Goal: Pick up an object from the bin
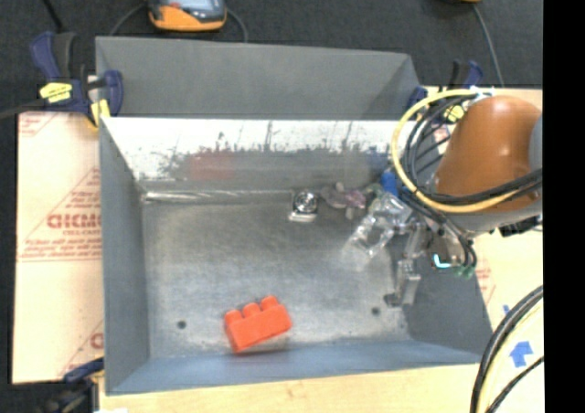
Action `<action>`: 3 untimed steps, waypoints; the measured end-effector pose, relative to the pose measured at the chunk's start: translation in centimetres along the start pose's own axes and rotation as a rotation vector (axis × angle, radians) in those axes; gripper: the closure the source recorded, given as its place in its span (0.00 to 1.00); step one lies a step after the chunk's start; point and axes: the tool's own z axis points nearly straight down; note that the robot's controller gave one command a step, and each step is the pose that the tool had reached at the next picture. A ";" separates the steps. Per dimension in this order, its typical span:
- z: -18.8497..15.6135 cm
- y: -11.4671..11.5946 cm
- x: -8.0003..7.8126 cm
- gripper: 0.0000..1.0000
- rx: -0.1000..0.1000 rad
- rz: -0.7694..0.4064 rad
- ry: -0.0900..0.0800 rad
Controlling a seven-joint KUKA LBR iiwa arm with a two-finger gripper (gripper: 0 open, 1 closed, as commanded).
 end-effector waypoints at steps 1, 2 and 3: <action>10.7 -6.6 1.1 0.00 0.000 0.001 0.002; 11.2 -6.5 -0.8 0.00 -0.013 -0.513 -0.003; 11.1 -5.1 -3.9 0.00 -0.006 -0.742 -0.009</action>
Offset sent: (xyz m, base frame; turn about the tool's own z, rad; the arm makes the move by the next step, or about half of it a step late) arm -0.0098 -0.0626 -0.1029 -0.0044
